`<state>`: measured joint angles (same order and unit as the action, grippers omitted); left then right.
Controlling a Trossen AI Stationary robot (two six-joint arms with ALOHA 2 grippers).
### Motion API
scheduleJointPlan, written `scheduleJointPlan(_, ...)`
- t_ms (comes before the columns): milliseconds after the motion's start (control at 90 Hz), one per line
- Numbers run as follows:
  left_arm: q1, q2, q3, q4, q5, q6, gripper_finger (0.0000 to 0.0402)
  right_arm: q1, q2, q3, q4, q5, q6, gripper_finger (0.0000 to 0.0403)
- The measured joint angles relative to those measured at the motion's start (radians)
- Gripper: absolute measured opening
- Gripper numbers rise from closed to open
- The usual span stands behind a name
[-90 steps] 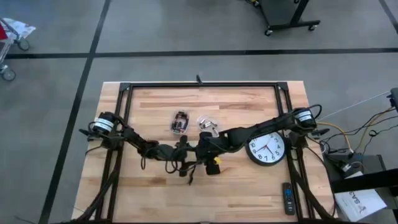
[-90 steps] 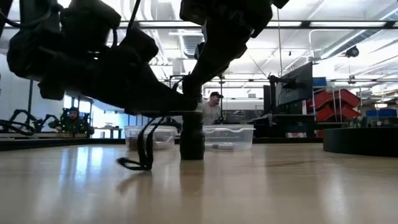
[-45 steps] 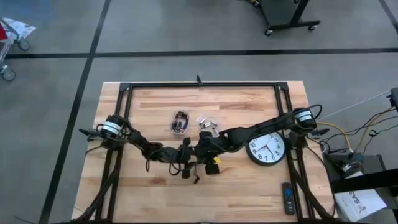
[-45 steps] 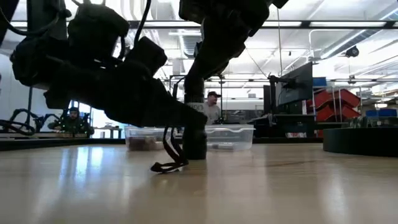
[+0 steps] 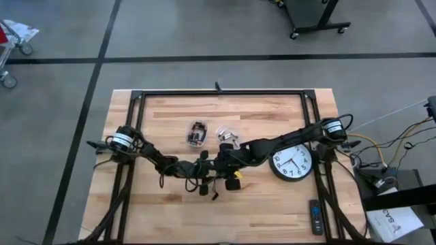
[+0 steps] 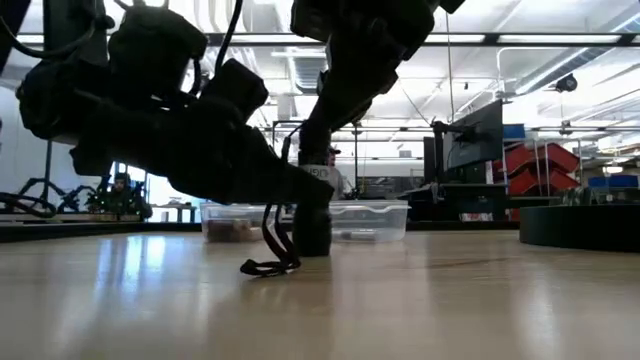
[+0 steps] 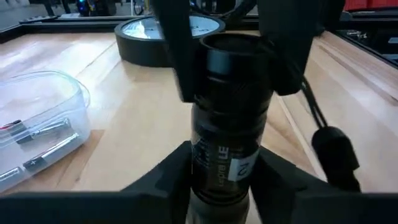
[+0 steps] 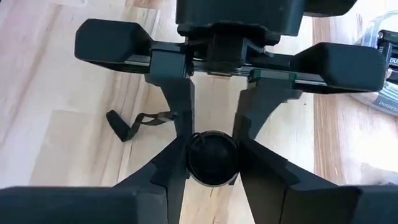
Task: Insert battery
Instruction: Open the black flashlight cover
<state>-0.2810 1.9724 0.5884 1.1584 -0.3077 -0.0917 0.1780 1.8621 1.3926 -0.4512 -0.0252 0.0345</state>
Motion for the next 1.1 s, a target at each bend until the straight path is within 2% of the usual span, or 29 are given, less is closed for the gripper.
scheduleJointPlan(100,0.000,0.000,0.000,0.038,-0.030,-0.007,0.0213,0.000,0.000,0.000,0.000,-0.002,0.000,0.0110)
scheduleJointPlan(200,0.000,0.000,0.006,0.039,-0.047,-0.009,0.0226,0.000,0.000,-0.001,-0.001,-0.001,0.001,0.0118)
scheduleJointPlan(300,0.000,0.000,0.007,0.035,-0.046,-0.014,0.0195,0.000,0.000,-0.001,-0.001,0.002,0.018,0.0123)
scheduleJointPlan(456,-0.002,0.000,0.008,0.015,-0.034,-0.022,0.0092,-0.001,0.000,-0.001,-0.003,0.011,0.021,0.0112)
scheduleJointPlan(611,0.000,-0.002,0.008,0.004,0.002,-0.020,0.0093,-0.001,0.000,-0.001,-0.003,0.003,0.005,0.0096)
scheduleJointPlan(856,0.003,-0.010,0.008,-0.008,0.041,-0.010,0.0093,0.000,0.000,-0.001,-0.007,-0.007,-0.061,0.0097)
scheduleJointPlan(1100,0.007,-0.011,0.008,-0.016,0.099,0.013,0.0093,-0.002,0.000,-0.001,-0.007,-0.079,-0.245,0.0092)
